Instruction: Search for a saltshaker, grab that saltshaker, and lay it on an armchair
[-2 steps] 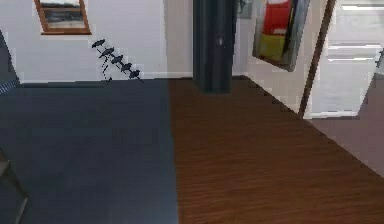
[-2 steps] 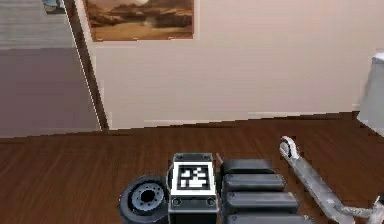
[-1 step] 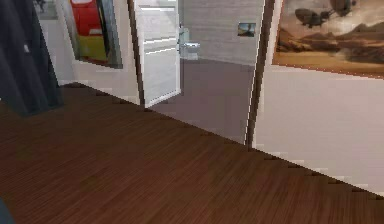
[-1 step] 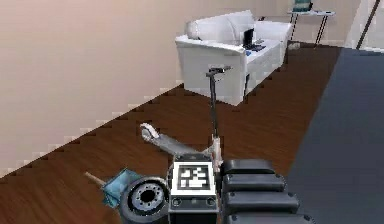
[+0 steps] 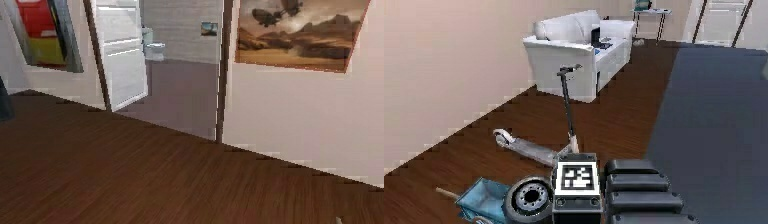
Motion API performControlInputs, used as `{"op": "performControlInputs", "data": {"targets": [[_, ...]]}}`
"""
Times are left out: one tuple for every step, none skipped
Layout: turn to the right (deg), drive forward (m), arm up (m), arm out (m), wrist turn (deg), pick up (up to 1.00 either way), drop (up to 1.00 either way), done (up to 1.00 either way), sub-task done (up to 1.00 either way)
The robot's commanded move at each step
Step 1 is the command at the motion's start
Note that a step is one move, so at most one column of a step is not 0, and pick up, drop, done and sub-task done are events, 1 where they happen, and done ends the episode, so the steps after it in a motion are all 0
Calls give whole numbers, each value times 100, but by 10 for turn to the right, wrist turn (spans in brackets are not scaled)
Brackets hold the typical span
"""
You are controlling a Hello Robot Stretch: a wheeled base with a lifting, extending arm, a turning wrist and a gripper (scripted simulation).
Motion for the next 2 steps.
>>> {"op": "performControlInputs", "data": {"targets": [[0,35,0,0,0,0,0,0,0],[-60,0,0,0,0,0,0,0,0]]}}
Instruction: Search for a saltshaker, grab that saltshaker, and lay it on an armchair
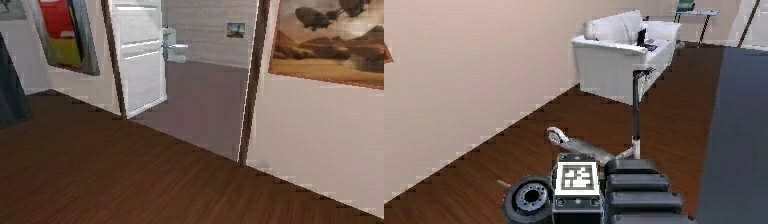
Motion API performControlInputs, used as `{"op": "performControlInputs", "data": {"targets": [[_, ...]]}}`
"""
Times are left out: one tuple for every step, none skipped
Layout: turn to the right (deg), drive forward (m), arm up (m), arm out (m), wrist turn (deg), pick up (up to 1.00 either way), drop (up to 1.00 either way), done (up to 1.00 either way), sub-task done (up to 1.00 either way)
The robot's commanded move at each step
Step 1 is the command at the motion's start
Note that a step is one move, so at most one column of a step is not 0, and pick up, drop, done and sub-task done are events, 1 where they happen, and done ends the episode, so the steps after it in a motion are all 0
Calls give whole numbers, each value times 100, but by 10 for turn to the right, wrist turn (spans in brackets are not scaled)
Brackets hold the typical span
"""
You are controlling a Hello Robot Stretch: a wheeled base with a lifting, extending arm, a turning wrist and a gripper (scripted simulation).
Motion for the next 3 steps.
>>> {"op": "performControlInputs", "data": {"targets": [[0,100,0,0,0,0,0,0,0],[0,75,0,0,0,0,0,0,0],[240,0,0,0,0,0,0,0,0]]}}
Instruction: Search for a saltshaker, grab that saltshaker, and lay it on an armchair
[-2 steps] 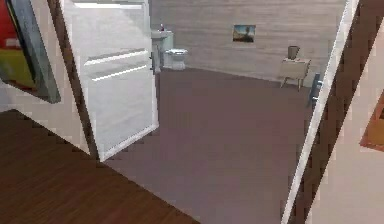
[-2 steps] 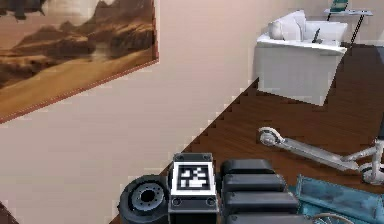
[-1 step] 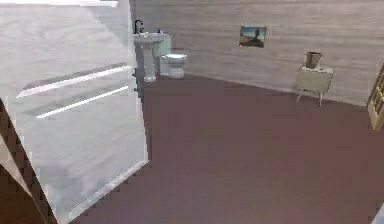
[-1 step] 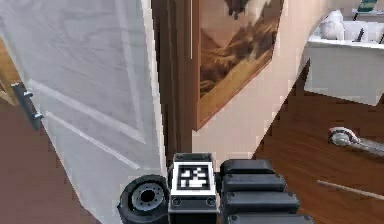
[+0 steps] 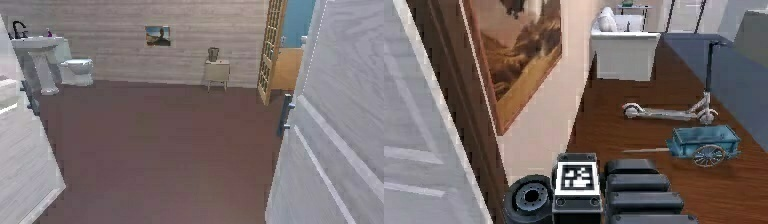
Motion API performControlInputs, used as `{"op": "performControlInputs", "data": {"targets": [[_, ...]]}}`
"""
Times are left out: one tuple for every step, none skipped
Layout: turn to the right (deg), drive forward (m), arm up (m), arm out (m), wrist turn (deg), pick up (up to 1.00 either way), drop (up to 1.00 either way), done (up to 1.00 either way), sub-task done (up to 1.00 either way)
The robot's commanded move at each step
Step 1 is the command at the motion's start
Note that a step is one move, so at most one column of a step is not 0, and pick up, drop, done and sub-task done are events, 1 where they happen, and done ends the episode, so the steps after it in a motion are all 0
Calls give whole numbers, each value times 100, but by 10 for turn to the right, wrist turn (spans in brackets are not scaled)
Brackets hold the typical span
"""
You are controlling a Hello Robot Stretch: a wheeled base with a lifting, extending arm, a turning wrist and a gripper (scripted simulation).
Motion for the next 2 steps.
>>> {"op": "performControlInputs", "data": {"targets": [[0,95,0,0,0,0,0,0,0],[90,0,0,0,0,0,0,0,0]]}}
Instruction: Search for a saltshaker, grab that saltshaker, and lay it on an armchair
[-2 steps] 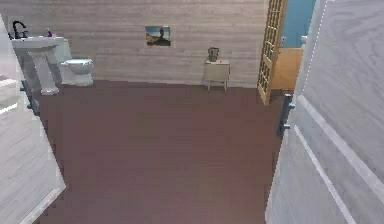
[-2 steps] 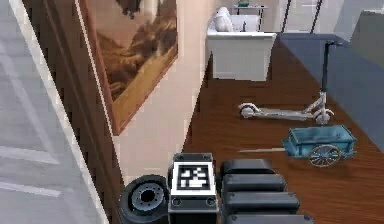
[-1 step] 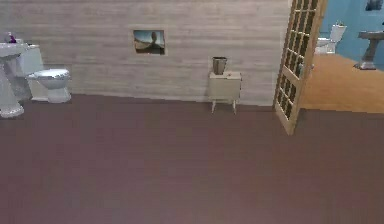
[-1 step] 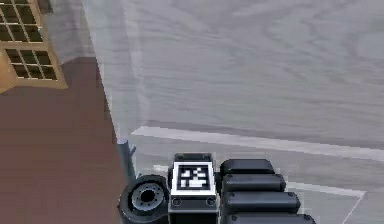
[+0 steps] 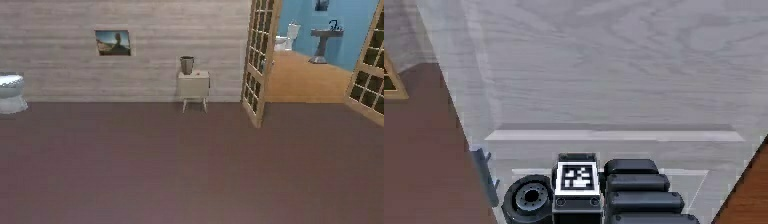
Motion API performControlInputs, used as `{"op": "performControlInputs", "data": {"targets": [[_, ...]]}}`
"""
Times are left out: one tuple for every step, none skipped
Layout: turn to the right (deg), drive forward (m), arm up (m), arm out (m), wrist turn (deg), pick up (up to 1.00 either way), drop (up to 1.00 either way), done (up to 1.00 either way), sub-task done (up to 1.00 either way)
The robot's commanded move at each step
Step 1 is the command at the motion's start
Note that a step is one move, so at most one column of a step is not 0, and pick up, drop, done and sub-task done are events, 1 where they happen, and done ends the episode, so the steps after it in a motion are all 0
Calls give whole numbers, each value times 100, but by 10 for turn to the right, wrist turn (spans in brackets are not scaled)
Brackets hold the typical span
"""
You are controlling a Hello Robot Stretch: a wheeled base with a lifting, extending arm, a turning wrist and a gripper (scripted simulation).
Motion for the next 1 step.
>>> {"op": "performControlInputs", "data": {"targets": [[0,40,0,0,0,0,0,0,0]]}}
